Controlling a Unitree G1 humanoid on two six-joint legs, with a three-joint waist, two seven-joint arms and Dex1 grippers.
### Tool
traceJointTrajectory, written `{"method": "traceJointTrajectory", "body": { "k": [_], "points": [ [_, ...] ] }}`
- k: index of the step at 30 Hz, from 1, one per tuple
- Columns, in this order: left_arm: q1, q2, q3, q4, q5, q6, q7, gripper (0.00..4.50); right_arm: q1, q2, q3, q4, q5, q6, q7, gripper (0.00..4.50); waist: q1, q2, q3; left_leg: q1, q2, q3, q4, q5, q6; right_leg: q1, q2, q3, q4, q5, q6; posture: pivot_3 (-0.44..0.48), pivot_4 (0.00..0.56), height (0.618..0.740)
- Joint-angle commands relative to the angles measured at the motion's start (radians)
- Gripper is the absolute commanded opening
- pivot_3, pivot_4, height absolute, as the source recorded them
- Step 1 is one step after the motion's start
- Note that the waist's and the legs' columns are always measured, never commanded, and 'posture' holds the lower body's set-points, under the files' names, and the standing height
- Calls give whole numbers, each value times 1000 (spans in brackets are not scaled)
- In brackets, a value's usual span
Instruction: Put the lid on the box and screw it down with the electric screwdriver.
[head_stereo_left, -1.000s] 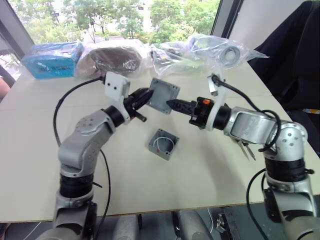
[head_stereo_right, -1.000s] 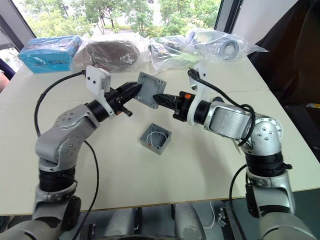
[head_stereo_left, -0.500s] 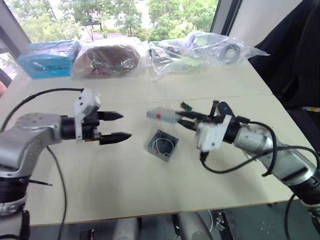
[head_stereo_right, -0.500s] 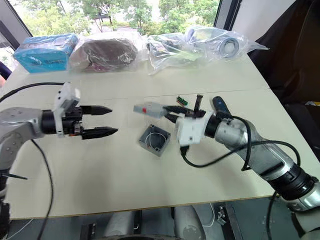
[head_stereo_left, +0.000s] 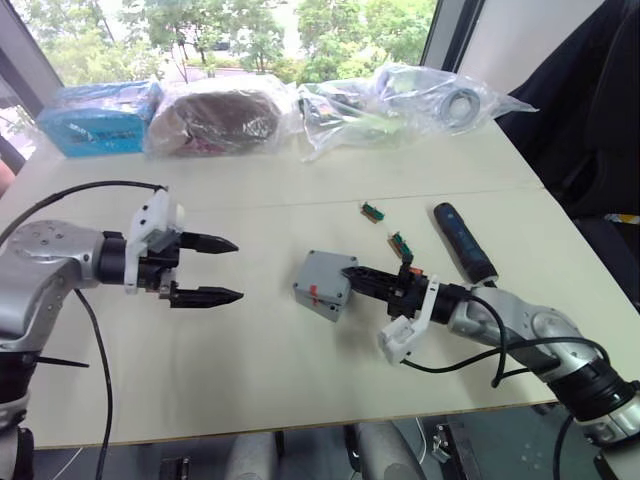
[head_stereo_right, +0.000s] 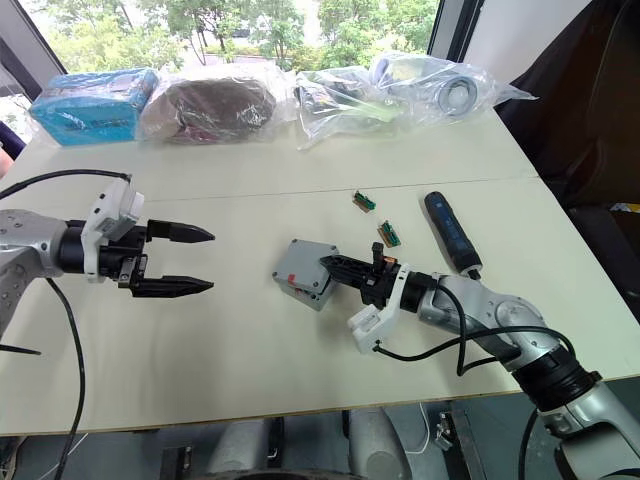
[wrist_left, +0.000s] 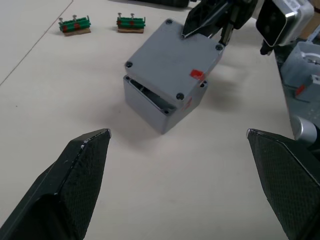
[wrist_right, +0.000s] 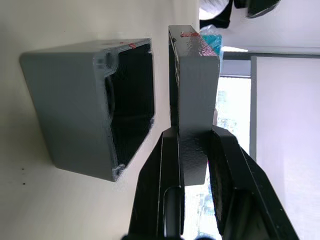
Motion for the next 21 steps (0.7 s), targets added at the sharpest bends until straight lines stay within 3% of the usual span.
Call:
{"method": "traceJointTrajectory", "body": {
  "k": [1,21],
  "points": [
    [7,8,23,-28,0,-16,10,4484,10,25,-39,-22,-20,22,-1,157,-1,0,0,1,0,0,0,0,0,1,0,0,0,0,0,0,150,740],
    [44,26,47,-46,-9,-18,27,4484,101,99,-23,-42,-122,99,-7,157,-2,-1,0,6,0,0,0,0,0,6,0,1,1,0,0,0,150,740]
  ]
}}
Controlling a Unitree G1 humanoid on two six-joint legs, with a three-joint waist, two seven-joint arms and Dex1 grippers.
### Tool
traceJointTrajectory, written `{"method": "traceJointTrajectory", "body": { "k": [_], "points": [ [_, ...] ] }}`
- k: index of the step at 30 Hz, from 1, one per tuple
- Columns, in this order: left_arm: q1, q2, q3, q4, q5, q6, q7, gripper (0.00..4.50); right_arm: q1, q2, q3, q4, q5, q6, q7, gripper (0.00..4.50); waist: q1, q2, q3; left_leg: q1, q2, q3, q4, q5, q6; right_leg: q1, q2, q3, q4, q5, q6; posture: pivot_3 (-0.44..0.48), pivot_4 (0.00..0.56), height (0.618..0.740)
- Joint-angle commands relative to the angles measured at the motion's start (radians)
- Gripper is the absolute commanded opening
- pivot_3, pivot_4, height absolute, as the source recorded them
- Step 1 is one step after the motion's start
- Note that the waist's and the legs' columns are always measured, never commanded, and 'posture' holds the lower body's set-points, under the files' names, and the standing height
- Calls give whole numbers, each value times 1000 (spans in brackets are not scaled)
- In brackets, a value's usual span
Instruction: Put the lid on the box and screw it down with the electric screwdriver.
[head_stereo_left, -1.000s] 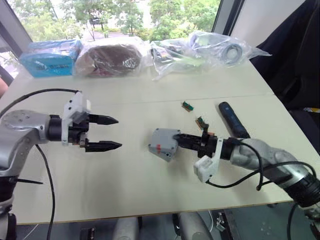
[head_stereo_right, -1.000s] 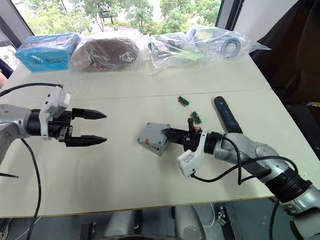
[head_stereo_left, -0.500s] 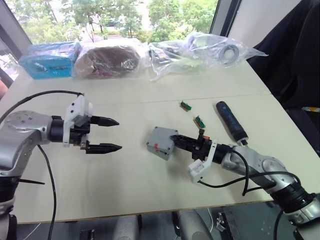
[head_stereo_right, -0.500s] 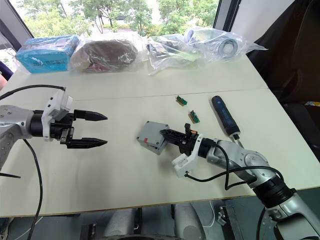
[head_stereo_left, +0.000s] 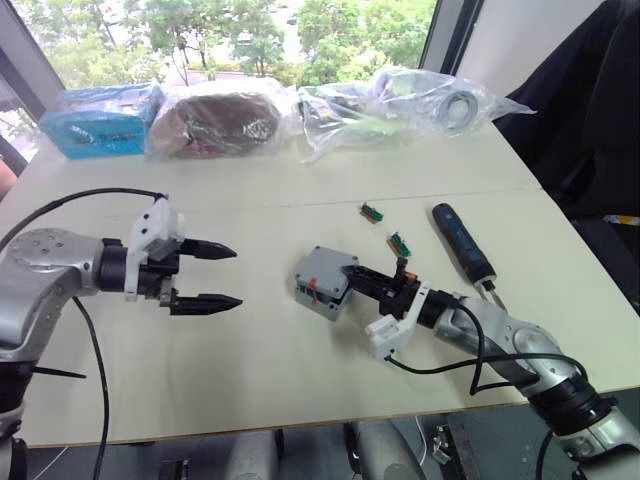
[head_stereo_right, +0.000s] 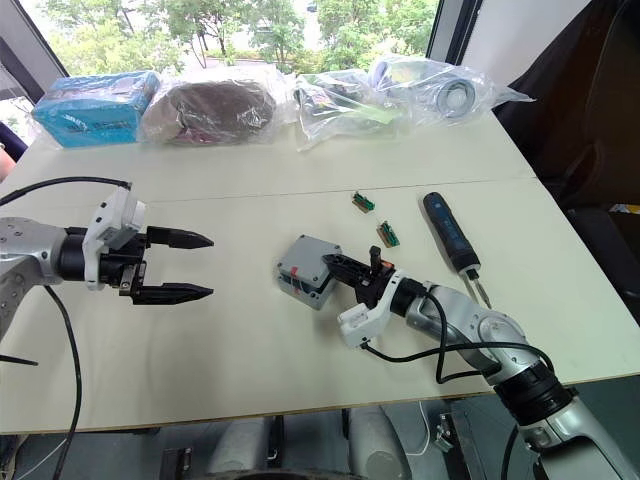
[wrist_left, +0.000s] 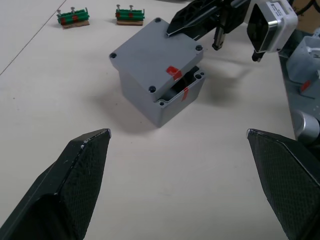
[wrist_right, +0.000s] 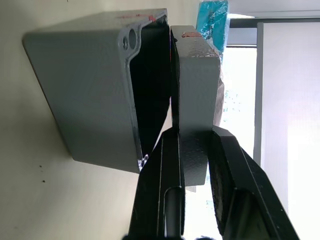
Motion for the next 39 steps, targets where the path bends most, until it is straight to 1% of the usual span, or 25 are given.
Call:
{"method": "traceJointTrajectory", "body": {
  "k": [1,8,13,17,18,19,24,28,29,32,34,39],
  "points": [
    [-8,11,36,-14,-5,-17,4,4484,25,5,0,-30,-18,-7,3,157,0,0,0,0,0,0,0,0,0,0,0,0,0,0,0,0,150,740],
    [-8,8,35,-16,-8,-15,13,4484,34,9,3,-30,-35,3,12,157,0,0,0,1,0,0,0,0,0,1,0,0,0,0,0,0,150,740],
    [-3,1,25,-22,-9,-13,18,4484,38,15,10,6,-55,16,3,157,0,-1,-1,1,0,0,0,0,0,2,0,0,0,0,0,0,150,740],
    [-33,-28,-6,-27,-2,-15,39,4484,52,12,14,18,-73,11,-23,157,3,-1,-1,2,0,0,1,0,0,2,0,0,0,0,0,0,150,740],
    [-47,-51,-19,-37,-8,-6,57,3982,55,11,15,24,-77,11,-31,157,5,-2,-2,2,0,0,1,0,0,3,0,0,0,0,0,0,150,740],
    [-63,-77,-35,-45,-9,-3,75,3748,58,10,15,30,-82,11,-38,157,5,-2,-2,2,0,0,1,0,0,3,0,0,0,0,0,0,150,740],
    [-155,-208,-122,-2,27,-14,137,1821,58,10,20,47,-93,12,-60,157,5,-3,-2,2,0,-1,7,0,0,7,0,0,0,0,0,0,150,740],
    [-188,-274,-185,39,71,-43,145,215,56,7,23,56,-101,9,-72,157,4,-3,-2,3,-1,-1,9,0,0,9,0,0,1,0,0,0,150,740],
    [-191,-281,-194,44,79,-50,144,65,56,6,24,56,-102,9,-74,157,4,-3,-2,3,-1,-2,9,0,0,9,0,0,1,0,0,0,150,740],
    [-223,-359,-287,104,149,-127,128,65,63,2,26,50,-98,5,-72,157,7,-3,-3,4,-1,-2,9,0,0,9,0,0,2,0,0,0,150,740],
    [-241,-405,-327,165,200,-174,135,65,67,-1,25,44,-102,2,-78,157,8,-3,-3,3,-2,-3,9,0,0,10,0,0,1,0,0,0,150,740],
    [-254,-461,-382,267,294,-279,136,65,68,-6,23,41,-99,-12,-83,157,4,-3,-3,4,-3,-3,11,0,0,10,0,1,2,0,0,0,150,740]
  ]
}}
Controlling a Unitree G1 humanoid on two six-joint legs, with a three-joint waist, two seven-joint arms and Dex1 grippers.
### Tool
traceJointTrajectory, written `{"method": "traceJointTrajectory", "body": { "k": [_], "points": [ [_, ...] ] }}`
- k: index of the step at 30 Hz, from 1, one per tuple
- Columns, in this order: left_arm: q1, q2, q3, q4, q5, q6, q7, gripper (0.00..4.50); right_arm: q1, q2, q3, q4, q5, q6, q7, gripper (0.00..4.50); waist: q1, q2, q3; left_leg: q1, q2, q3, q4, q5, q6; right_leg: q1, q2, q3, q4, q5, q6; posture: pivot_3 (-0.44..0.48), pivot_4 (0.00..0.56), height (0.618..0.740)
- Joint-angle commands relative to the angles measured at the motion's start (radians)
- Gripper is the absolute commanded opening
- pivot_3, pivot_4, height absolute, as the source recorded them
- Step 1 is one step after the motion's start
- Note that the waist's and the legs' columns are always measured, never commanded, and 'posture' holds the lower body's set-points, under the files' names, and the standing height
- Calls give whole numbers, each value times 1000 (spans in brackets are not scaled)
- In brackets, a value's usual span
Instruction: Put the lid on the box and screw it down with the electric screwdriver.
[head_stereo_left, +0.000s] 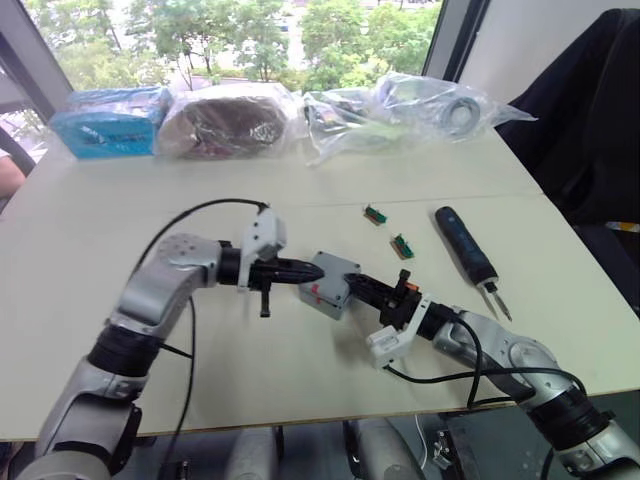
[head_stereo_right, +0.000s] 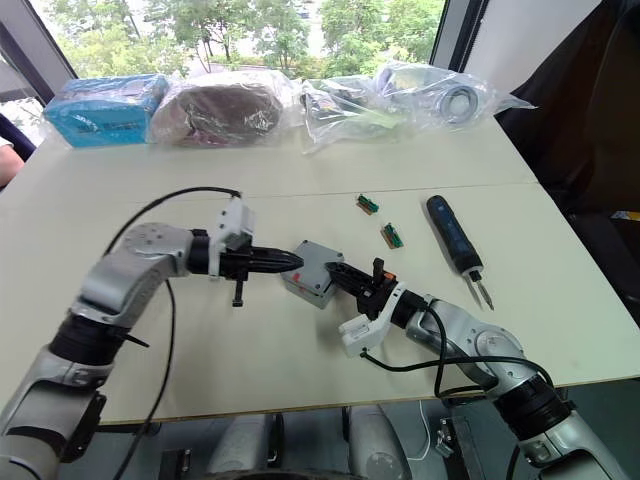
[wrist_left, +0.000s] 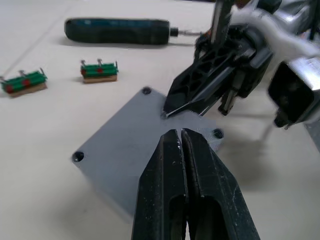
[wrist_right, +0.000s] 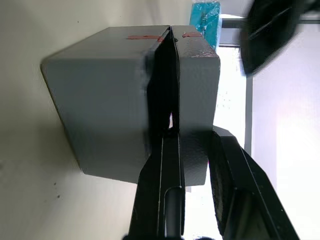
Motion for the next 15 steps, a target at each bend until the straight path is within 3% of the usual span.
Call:
{"method": "traceJointTrajectory", "body": {
  "k": [1,4,6,8,15],
  "points": [
    [-25,-22,-19,48,66,-81,3,65,24,-22,14,19,-14,-13,25,157,1,0,0,0,0,0,0,0,0,0,0,0,0,0,0,0,150,740],
    [-23,-36,-34,93,114,-133,4,65,28,-27,12,19,-6,-20,30,157,2,0,-1,0,0,0,0,0,0,0,0,0,0,0,0,0,150,740],
    [-27,-46,-36,110,128,-145,3,0,30,-31,13,20,2,-26,35,1162,4,0,-1,0,0,0,0,0,0,0,0,0,0,0,0,0,150,740],
    [-25,-47,-46,114,138,-149,-12,0,32,-37,12,24,10,-33,42,1593,3,-1,-3,0,0,0,0,0,0,1,0,0,0,0,0,0,150,740],
    [-11,-39,-92,122,193,-154,-34,0,29,-77,-7,42,44,-93,30,3894,3,-3,-7,10,0,0,-1,0,0,12,0,0,-2,-1,1,0,150,740]
  ]
}}
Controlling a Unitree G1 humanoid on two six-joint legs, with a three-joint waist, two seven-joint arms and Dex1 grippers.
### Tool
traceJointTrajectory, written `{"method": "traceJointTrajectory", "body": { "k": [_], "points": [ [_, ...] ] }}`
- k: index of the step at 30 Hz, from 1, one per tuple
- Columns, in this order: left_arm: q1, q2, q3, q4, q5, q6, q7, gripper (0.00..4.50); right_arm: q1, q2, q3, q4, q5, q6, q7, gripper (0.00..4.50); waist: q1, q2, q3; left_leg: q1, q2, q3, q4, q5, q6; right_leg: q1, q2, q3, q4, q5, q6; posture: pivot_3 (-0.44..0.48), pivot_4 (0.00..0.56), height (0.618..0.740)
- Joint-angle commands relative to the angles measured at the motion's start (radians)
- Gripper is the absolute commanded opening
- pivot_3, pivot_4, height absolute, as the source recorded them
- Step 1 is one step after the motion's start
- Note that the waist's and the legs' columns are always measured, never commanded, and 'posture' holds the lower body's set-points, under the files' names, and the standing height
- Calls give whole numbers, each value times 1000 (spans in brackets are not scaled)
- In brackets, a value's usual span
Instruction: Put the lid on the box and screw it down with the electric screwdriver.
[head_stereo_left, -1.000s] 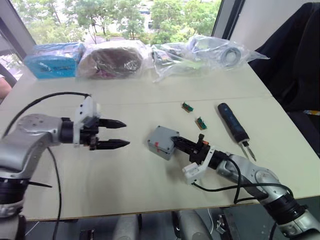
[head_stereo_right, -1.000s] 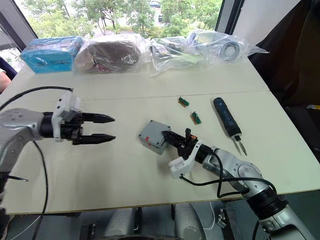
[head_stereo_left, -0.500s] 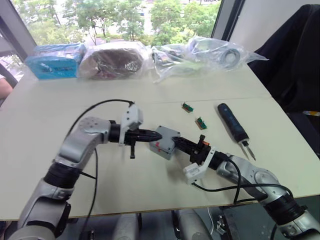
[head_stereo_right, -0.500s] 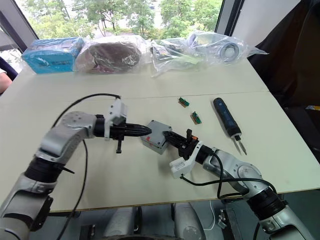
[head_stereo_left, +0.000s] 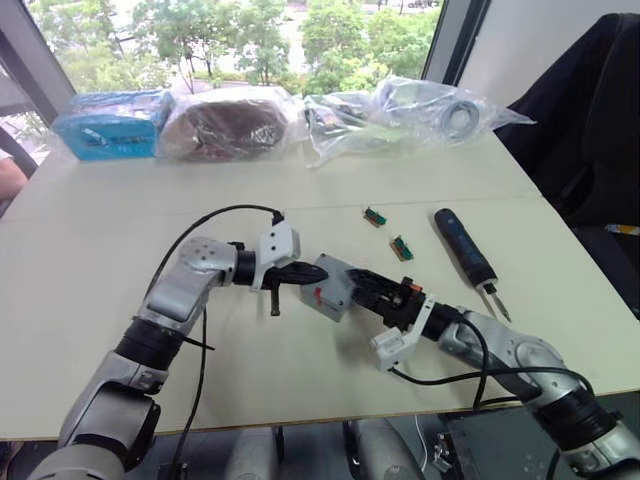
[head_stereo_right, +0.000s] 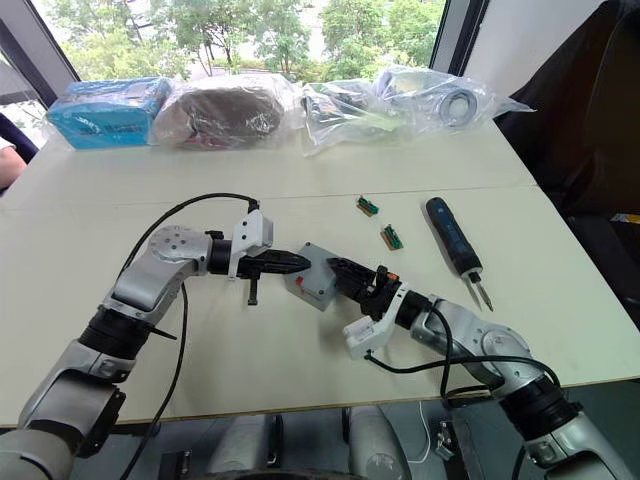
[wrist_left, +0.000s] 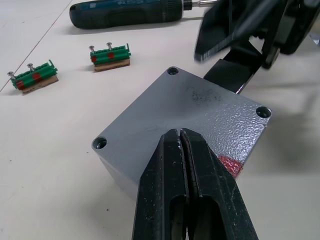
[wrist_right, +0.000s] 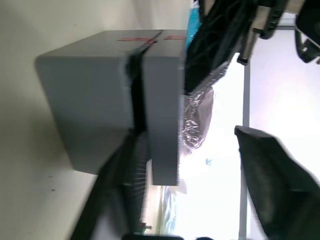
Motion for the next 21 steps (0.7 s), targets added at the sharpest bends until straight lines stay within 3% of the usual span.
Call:
{"method": "traceJointTrajectory", "body": {
  "k": [1,2,12,15,17,21],
  "points": [
    [14,11,-54,14,59,-4,-23,0,28,-36,16,39,-3,-44,17,4145,-1,-1,-2,6,0,0,-1,-1,1,6,0,0,-2,-2,3,0,150,740],
    [15,15,-60,17,70,-10,-26,0,27,-40,14,41,-5,-53,10,4454,-2,-3,-4,7,0,0,-1,-1,1,7,0,0,-2,-4,5,0,150,740],
    [33,36,-101,35,114,-20,-60,0,-1,-131,-38,110,15,-205,-76,4454,-7,-2,-10,7,-1,1,-1,-1,2,8,-1,3,-3,-4,6,0,150,740],
    [35,33,-88,22,103,-5,-53,0,-24,-125,-47,104,127,-211,2,4454,-10,-2,-10,7,-1,0,-1,-1,2,8,0,3,-2,-4,6,0,150,740],
    [38,33,-55,-10,71,10,-44,0,-32,-114,-41,83,339,-153,137,4454,-13,-2,-10,7,-1,0,-1,-1,2,8,0,3,-2,-4,6,0,150,740],
    [37,29,25,-74,-2,60,-16,0,-12,-100,-49,-8,660,66,386,3517,-16,-3,-9,7,-1,-1,-1,-1,2,8,0,3,-2,-4,6,0,150,740]
  ]
}}
